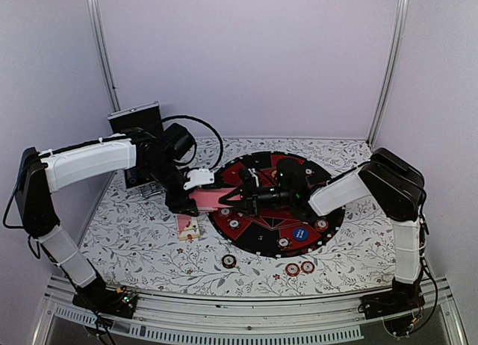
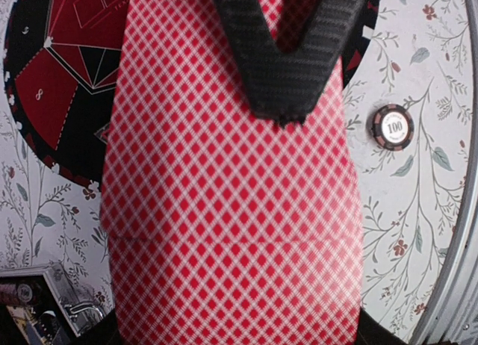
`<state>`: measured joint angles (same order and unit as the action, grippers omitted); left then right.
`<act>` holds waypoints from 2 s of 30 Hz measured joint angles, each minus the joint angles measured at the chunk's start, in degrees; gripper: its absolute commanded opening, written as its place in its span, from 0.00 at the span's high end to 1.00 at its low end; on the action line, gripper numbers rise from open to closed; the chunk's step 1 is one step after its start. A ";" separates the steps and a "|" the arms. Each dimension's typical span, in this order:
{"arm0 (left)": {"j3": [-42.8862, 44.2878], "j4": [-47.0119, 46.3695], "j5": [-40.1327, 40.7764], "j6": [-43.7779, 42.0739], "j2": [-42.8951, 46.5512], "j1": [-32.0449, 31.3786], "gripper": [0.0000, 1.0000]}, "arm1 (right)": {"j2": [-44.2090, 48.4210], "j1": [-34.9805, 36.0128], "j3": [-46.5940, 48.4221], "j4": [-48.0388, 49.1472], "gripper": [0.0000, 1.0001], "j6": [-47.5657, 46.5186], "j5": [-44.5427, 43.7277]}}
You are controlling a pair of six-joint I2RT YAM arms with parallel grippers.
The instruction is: Distribute texas hold em gaming equipment
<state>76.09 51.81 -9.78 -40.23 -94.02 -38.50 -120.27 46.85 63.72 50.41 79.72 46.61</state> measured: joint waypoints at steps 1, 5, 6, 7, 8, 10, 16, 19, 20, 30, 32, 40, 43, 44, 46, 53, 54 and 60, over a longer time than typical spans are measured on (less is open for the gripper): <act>0.00 0.00 0.00 0.00 0.00 0.04 0.97 | 0.22 -0.11 -0.26 0.00 0.93 -0.04 -0.02; 0.00 0.02 -0.02 0.00 0.00 0.22 0.97 | 1.55 -1.01 -1.73 -0.07 0.98 -0.22 -0.02; 0.00 0.02 -0.02 0.00 0.00 0.26 0.97 | 1.92 -1.31 -2.03 -0.15 0.98 -0.33 -0.02; 0.00 0.02 -0.02 0.00 0.00 0.33 0.97 | 2.45 -1.73 -2.49 -0.24 0.99 -0.42 -0.04; 0.00 0.02 -0.02 0.00 0.00 0.44 0.97 | 2.95 -2.27 -2.97 -0.33 0.99 -0.57 -0.02; 0.00 0.04 -0.02 0.00 0.00 0.68 0.98 | 3.82 -3.30 -3.48 -0.81 0.99 -1.05 0.00; 0.00 0.20 -0.04 0.00 0.00 1.20 1.00 | 4.50 -6.51 -3.45 -3.74 0.99 -2.99 0.22; 0.00 0.42 -0.15 0.00 0.00 1.25 1.00 | 4.48 -7.41 -2.62 -5.77 0.99 -3.89 0.59; 0.00 0.48 -0.24 0.00 0.00 1.25 1.00 | 4.46 -7.61 -1.92 -6.58 0.99 -4.15 0.72; 0.00 0.92 -1.31 0.42 0.02 1.27 1.00 | -1.77 -9.07 9.31 -13.11 0.99 -8.48 2.29; 0.00 0.98 -1.62 0.63 0.04 1.27 1.00 | -4.42 -9.70 12.09 -15.37 0.99 -9.53 2.34; 0.00 1.16 -2.84 1.29 1.05 1.29 1.00 | -13.29 -10.95 22.91 -25.22 0.97 -13.92 1.68; -0.02 1.22 -3.08 1.36 1.51 1.29 1.00 | -16.44 -11.02 27.89 -28.85 0.96 -15.30 1.16; -0.02 1.22 -3.10 1.38 1.62 1.29 1.00 | -17.31 -11.02 29.33 -30.01 0.95 -15.69 0.81; -0.02 1.25 -3.26 1.46 1.77 1.29 1.00 | -18.86 -11.02 31.76 -31.91 0.95 -16.48 0.20; -0.02 1.29 -3.50 1.75 1.79 1.29 1.00 | -23.80 -11.02 38.47 -37.05 0.94 -17.97 -1.66; -0.02 1.29 -3.52 1.88 1.79 1.29 1.00 | -24.61 -11.02 39.45 -37.53 0.94 -18.05 -1.90; -0.13 1.31 -3.50 2.14 1.79 1.29 1.00 | -26.64 -11.02 41.38 -39.60 0.93 -18.21 -3.76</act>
<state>75.96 53.12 -13.28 -38.09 -92.23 -37.21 -146.91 35.83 105.10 10.81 61.52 42.85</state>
